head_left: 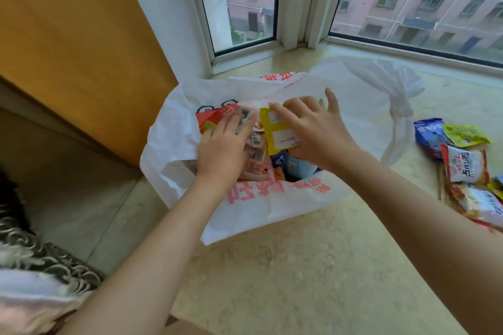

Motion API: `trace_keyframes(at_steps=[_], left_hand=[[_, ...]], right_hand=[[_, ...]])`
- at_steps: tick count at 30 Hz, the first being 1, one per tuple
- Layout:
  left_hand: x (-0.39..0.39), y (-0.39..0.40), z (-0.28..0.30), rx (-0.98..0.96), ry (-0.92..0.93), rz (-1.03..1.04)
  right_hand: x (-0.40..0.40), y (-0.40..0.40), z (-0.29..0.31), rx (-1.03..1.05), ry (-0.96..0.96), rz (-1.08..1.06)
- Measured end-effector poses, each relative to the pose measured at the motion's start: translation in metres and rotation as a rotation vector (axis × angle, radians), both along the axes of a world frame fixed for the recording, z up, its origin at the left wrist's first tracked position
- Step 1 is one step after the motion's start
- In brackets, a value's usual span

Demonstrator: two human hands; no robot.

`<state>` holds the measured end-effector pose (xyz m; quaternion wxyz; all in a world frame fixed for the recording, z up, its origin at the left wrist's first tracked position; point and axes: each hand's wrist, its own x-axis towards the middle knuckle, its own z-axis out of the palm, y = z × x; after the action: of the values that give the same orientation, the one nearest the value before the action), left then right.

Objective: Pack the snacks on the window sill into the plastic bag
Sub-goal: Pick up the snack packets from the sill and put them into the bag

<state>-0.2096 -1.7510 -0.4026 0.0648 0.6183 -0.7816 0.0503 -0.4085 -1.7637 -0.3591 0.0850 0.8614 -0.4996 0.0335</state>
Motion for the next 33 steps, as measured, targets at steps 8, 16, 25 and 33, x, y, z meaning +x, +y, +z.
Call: trace_keyframes(at_steps=[8, 16, 25, 33], left_hand=[[0.011, 0.002, -0.010, 0.061, 0.027, -0.015], [-0.029, 0.011, 0.018, -0.078, 0.140, -0.116], [-0.092, 0.038, 0.034, -0.116, 0.225, -0.282], [-0.159, 0.097, -0.005, -0.152, 0.194, -0.407]], right_hand=[[0.006, -0.005, -0.019, 0.120, 0.056, -0.086], [-0.012, 0.025, -0.017, 0.010, -0.122, -0.167], [-0.074, 0.105, -0.021, -0.189, -0.346, -0.252], [-0.147, 0.170, -0.059, -0.137, -0.292, -0.325]])
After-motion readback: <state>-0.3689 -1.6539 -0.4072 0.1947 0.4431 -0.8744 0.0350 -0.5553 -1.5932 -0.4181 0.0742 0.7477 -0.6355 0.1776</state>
